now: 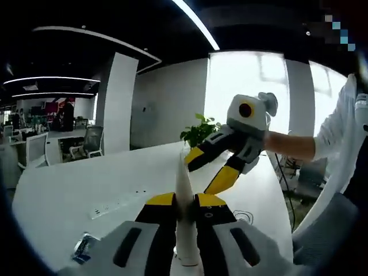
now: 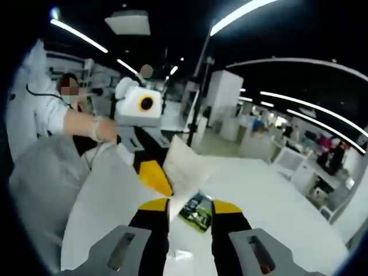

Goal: Arrange the skincare products in the storage area until every visible bottle or jar stands upright without overlapping.

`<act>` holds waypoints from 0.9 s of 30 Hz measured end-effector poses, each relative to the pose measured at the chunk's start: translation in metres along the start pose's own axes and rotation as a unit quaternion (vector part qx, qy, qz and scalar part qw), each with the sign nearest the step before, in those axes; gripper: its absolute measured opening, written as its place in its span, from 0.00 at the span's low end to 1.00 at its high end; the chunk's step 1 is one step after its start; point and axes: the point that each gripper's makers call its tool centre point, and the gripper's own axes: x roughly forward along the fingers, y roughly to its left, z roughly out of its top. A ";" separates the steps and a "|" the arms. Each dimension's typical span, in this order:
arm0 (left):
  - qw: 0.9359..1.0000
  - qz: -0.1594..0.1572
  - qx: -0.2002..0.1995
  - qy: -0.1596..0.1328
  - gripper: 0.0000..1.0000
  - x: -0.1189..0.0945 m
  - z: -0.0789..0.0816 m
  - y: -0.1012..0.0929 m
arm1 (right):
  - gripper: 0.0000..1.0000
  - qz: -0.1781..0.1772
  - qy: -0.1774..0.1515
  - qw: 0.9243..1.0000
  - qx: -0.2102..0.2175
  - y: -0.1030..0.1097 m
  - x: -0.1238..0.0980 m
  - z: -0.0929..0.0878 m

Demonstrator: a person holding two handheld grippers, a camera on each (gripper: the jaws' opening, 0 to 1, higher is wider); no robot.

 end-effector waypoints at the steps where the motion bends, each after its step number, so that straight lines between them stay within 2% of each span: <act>1: 1.000 -0.011 0.009 0.003 0.05 -0.002 -0.001 -0.004 | 0.21 0.005 -0.001 1.000 0.000 0.001 -0.001 0.002; 6: 0.998 -0.046 0.034 0.009 0.05 -0.011 -0.005 -0.020 | 0.19 0.031 -0.020 0.999 0.009 0.007 -0.001 0.018; 9: 0.998 -0.060 0.030 0.004 0.05 -0.015 -0.006 -0.026 | 0.17 0.070 -0.020 0.997 0.000 0.022 0.002 0.023; 13: 0.997 -0.074 0.034 0.004 0.05 -0.018 -0.011 -0.033 | 0.08 0.107 -0.022 0.994 -0.006 0.039 0.006 0.027; 20: 0.996 -0.083 0.030 -0.003 0.05 -0.022 -0.023 -0.040 | 0.02 0.132 -0.008 0.991 -0.009 0.053 0.010 0.023; 27: 0.995 -0.104 -0.001 -0.006 0.06 -0.020 -0.040 -0.049 | 0.00 0.149 0.047 0.988 0.017 0.065 0.014 0.010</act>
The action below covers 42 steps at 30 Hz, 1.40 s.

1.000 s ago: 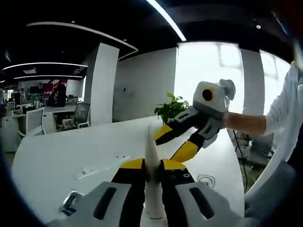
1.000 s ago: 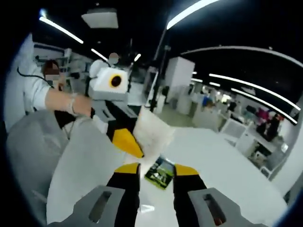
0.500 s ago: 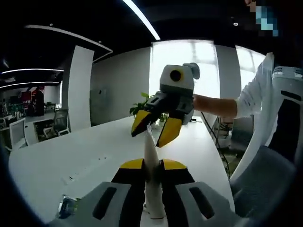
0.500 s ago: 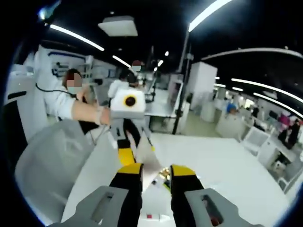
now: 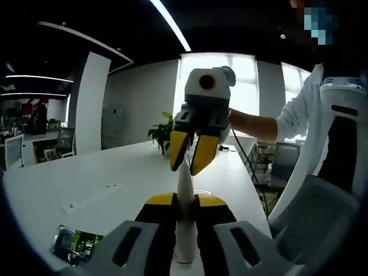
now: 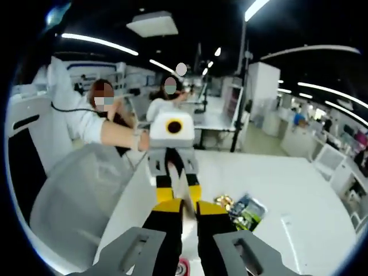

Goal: Arrange the skincare products in the storage area until every visible bottle or jar stands upright without overlapping.

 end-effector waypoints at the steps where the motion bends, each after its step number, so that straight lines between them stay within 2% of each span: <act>1: 1.000 -0.002 0.000 0.001 0.06 0.001 -0.003 -0.002 | 0.00 0.000 0.004 1.000 0.002 0.001 0.001 -0.001; 6: 1.000 -0.005 -0.013 0.009 0.06 0.006 -0.019 -0.003 | 0.00 0.009 0.046 0.999 0.005 0.008 0.010 -0.018; 11: 1.000 -0.005 -0.024 0.014 0.06 0.008 -0.031 0.002 | 0.00 0.016 0.068 0.998 0.011 0.010 0.015 -0.029; 16: 0.999 -0.006 -0.033 0.020 0.06 0.010 -0.036 0.000 | 0.00 0.018 0.076 0.997 0.018 0.011 0.018 -0.035; 25: 0.999 0.006 -0.026 0.027 0.06 0.012 -0.046 0.005 | 0.00 0.016 0.092 0.996 -0.001 0.009 0.021 -0.044; 29: 0.999 0.003 -0.025 0.033 0.06 0.012 -0.048 0.006 | 0.00 0.018 0.095 0.995 0.014 0.009 0.022 -0.047; 35: 0.999 0.002 -0.019 0.043 0.06 0.013 -0.052 0.006 | 0.00 0.021 0.101 0.995 0.003 0.012 0.024 -0.051; 42: 0.999 -0.006 -0.016 0.051 0.07 0.014 -0.055 0.003 | 0.00 0.022 0.107 0.994 0.014 0.014 0.025 -0.055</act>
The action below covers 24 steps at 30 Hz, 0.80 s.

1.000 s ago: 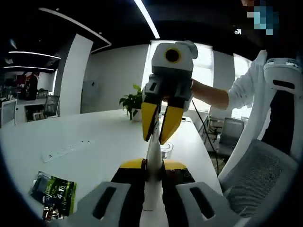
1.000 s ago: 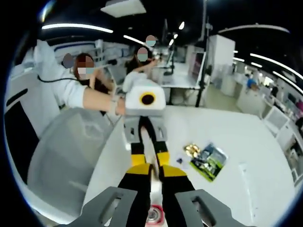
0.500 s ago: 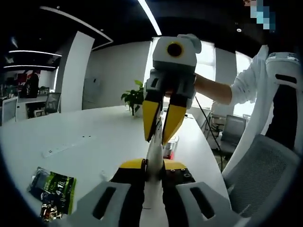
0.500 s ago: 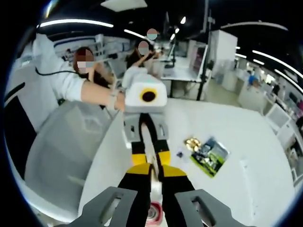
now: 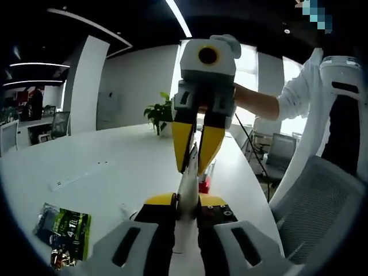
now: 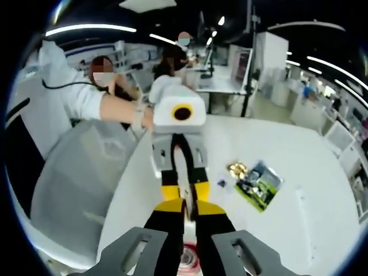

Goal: Arrange the skincare products in the storage area until every visible bottle or jar stands upright without overlapping.

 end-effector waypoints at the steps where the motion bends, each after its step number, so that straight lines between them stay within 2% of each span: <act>1: 1.000 0.001 -0.001 0.002 0.07 0.000 -0.001 0.001 | 0.00 -0.002 0.001 1.000 0.001 0.000 0.000 0.000; 7: 1.000 0.007 -0.009 0.002 0.09 0.000 -0.002 0.001 | 0.00 -0.006 0.006 1.000 -0.003 0.005 0.004 -0.004; 12: 1.000 0.003 -0.011 -0.002 0.12 0.000 -0.001 0.002 | 0.00 -0.008 0.009 1.000 0.025 0.002 0.003 -0.004; 20: 1.000 0.007 -0.010 -0.005 0.13 -0.001 -0.001 0.005 | 0.00 -0.018 0.016 0.999 0.035 0.002 0.002 -0.006; 22: 1.000 0.010 -0.009 -0.003 0.13 -0.003 -0.003 0.006 | 0.00 -0.019 0.019 0.999 0.038 0.001 0.001 -0.007; 24: 1.000 0.013 -0.008 0.014 0.13 -0.005 -0.012 0.007 | 0.00 -0.019 0.019 0.999 0.039 0.002 0.001 -0.007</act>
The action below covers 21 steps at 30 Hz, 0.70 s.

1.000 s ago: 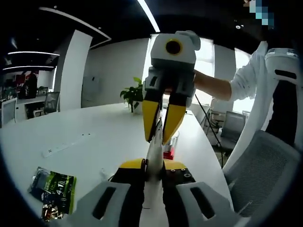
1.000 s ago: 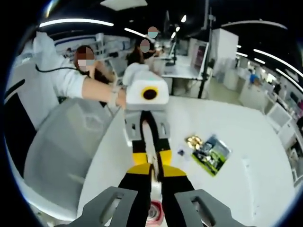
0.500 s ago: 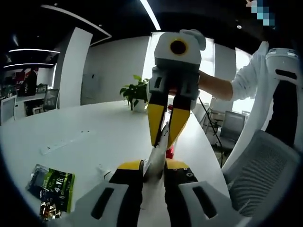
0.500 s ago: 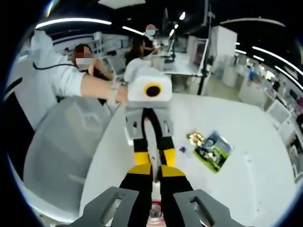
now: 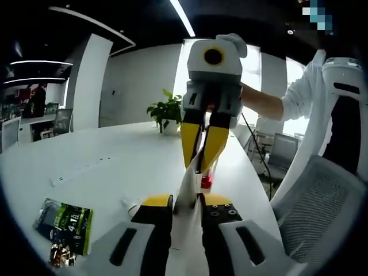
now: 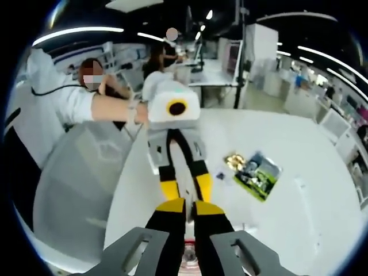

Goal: Arrange the skincare products in the storage area until every visible bottle or jar stands upright without overlapping.

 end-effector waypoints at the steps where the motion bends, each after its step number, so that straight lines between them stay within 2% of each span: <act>1: 1.000 -0.001 0.000 0.005 0.13 0.000 -0.003 -0.001 | 0.00 0.002 0.000 1.000 0.000 0.001 0.000 0.000; 3: 1.000 -0.001 -0.001 0.014 0.13 0.000 -0.009 -0.004 | 0.00 0.005 0.001 1.000 0.002 0.003 0.000 0.000; 19: 1.000 0.000 -0.002 0.007 0.13 0.007 -0.007 -0.012 | 0.00 0.006 0.010 1.000 -0.011 0.004 -0.005 -0.006; 21: 1.000 0.001 0.003 0.006 0.13 0.010 -0.006 -0.018 | 0.00 0.007 0.010 1.000 -0.016 0.004 -0.006 -0.006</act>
